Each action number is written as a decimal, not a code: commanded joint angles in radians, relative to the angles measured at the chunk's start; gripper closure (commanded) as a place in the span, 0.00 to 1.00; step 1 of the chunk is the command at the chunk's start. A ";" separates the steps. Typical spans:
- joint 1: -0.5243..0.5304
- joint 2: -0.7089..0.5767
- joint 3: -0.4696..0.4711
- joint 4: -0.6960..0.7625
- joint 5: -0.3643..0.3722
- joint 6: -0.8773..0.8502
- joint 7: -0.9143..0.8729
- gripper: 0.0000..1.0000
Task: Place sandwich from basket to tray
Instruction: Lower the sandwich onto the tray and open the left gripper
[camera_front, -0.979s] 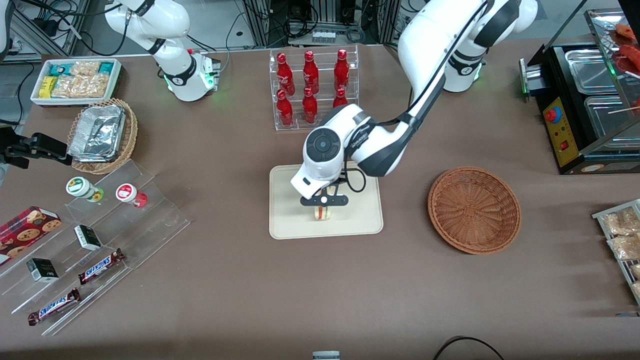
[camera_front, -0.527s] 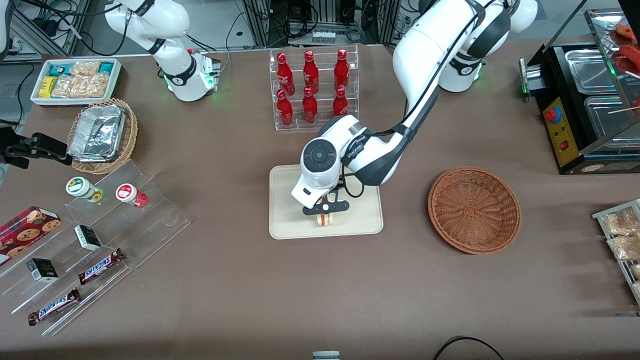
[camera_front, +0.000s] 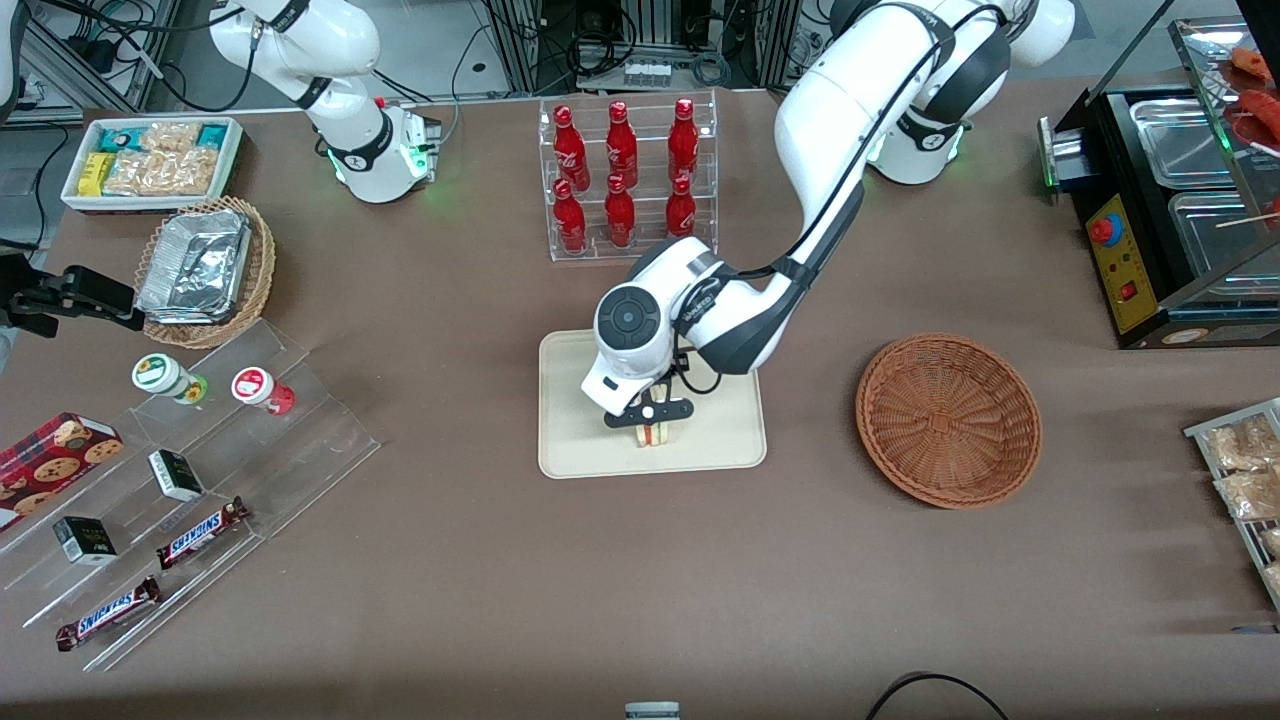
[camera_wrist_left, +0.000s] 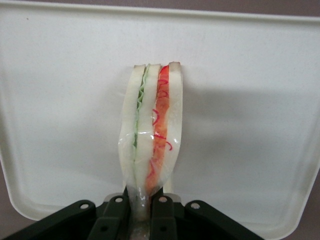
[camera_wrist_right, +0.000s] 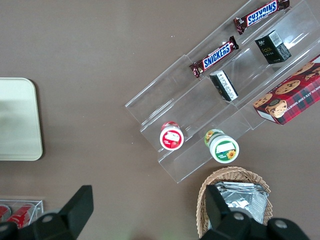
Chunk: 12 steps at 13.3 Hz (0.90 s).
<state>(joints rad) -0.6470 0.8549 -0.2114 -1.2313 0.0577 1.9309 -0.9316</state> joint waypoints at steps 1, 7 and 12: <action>-0.014 -0.005 0.009 -0.016 0.016 0.025 -0.029 1.00; -0.013 -0.004 0.009 -0.019 0.016 0.034 -0.049 0.00; -0.002 -0.071 0.009 -0.008 0.007 -0.007 -0.040 0.00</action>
<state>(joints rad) -0.6502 0.8466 -0.2089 -1.2337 0.0580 1.9580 -0.9585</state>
